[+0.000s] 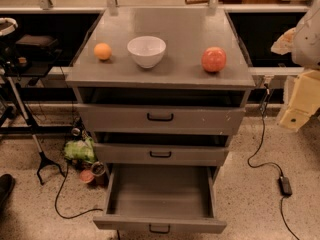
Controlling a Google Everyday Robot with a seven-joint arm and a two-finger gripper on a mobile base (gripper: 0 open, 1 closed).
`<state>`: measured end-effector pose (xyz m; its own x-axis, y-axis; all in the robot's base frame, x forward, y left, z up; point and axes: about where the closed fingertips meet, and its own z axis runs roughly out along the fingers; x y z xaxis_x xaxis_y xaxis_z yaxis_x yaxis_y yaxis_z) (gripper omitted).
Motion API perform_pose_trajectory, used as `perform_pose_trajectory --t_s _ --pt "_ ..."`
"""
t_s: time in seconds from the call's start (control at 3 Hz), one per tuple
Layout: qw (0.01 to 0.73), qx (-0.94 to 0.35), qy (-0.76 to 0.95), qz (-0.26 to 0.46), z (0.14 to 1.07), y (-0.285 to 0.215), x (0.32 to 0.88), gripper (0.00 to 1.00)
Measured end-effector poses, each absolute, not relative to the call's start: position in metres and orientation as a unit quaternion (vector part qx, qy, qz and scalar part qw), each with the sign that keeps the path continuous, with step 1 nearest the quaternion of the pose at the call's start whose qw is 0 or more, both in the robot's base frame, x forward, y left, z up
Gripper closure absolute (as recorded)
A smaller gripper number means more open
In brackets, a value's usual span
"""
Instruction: Close bottom drawer
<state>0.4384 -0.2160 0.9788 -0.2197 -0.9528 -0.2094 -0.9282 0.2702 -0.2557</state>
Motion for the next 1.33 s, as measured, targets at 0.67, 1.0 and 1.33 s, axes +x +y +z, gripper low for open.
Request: perform_pose_trajectory --t_s 0.67,1.0,1.33 --pt "0.172 -0.614 0.769 -0.035 0.979 -0.209 0.440 0.00" --pt "0.183 -0.629 0.756 0.008 0.936 -0.202 0.444 0.00" --pt "0.186 -0.631 0.749 0.078 0.853 -0.185 0.451 0.00"
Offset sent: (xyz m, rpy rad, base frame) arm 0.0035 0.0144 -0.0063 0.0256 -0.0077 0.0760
